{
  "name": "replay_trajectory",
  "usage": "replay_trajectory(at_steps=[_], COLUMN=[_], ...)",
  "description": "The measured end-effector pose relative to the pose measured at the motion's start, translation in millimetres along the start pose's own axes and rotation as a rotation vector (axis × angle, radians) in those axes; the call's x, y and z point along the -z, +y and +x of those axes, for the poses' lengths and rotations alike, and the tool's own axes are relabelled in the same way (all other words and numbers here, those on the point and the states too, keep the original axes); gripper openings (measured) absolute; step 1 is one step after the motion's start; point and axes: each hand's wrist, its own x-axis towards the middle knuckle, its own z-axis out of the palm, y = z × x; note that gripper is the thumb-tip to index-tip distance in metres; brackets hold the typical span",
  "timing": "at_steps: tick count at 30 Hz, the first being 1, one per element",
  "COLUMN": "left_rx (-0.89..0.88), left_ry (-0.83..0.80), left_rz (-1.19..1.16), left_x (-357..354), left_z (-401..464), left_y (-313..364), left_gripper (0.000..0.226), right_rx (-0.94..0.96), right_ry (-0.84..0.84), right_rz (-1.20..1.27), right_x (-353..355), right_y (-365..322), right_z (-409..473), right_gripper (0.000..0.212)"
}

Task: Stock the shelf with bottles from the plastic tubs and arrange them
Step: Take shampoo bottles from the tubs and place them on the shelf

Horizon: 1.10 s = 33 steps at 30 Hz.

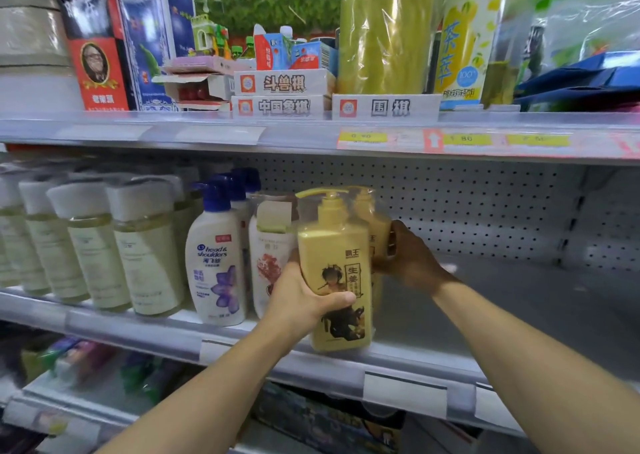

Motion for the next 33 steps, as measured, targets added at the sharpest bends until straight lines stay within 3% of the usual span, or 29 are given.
replay_trajectory(at_steps=[6, 17, 20, 25, 33], left_rx=[0.056, 0.048, 0.024, -0.011, -0.022], left_ry=[-0.034, -0.074, -0.048, 0.132, 0.17], left_rz=[0.046, 0.076, 0.212, 0.739, 0.766], left_x=[-14.8, -21.4, -22.7, -27.1, -32.9], left_z=[8.0, 15.6, 12.9, -4.8, -11.5], left_y=[2.2, -3.9, -5.5, -13.7, -3.9], left_gripper=[0.036, 0.045, 0.039, 0.047, 0.044], right_rx=[-0.115, -0.216, -0.211, -0.205, -0.162], right_ry=[-0.096, -0.143, -0.135, -0.121, -0.097], right_rz=[0.104, 0.02, 0.021, 0.002, -0.147], right_x=[19.2, 27.4, 24.5, 18.8, 13.5], right_y=[20.8, 47.0, 44.5, 40.5, 31.7], right_z=[-7.5, -35.7, -39.4, -48.4, -74.5], right_gripper=[0.08, 0.071, 0.072, 0.075, 0.078])
